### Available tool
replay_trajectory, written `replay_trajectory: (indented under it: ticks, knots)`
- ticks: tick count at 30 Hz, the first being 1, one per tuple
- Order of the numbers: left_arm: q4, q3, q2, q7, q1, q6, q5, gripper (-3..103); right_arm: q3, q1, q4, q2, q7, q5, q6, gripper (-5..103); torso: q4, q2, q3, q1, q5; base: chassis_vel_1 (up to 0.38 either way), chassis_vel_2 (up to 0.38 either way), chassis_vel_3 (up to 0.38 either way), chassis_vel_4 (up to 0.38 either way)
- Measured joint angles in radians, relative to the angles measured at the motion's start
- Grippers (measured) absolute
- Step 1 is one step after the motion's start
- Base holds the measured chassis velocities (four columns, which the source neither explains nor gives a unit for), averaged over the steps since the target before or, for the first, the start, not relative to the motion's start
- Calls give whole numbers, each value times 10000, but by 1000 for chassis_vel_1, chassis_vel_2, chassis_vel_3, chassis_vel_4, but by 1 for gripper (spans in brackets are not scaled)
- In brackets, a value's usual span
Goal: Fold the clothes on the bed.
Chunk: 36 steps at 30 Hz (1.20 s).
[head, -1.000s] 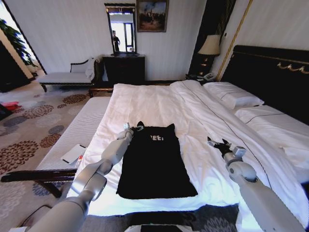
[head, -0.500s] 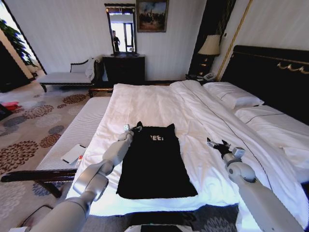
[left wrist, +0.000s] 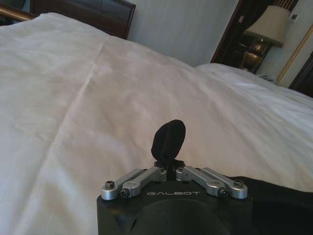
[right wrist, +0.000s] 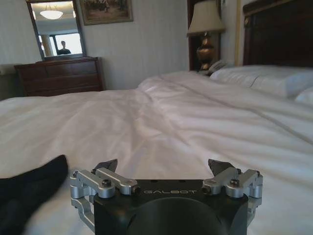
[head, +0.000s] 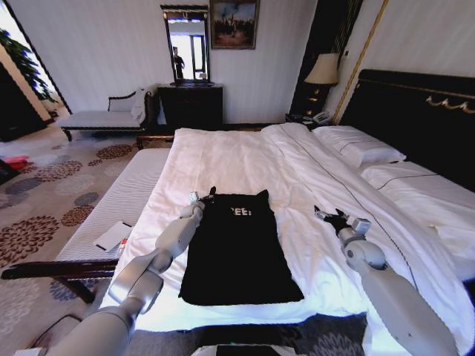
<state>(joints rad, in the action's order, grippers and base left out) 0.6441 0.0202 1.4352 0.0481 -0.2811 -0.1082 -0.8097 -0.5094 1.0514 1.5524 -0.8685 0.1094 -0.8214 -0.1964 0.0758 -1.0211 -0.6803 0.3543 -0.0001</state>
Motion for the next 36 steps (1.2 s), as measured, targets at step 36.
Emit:
replay_trajectory:
  ticks: [36]
  knots:
    - [1754, 818, -506, -236, -774, -81, -590, 3, 6457, -7081, -7001, -1723, -3706, -56, 1259, 100, 5, 0, 0, 1, -1, 0, 0, 0, 0]
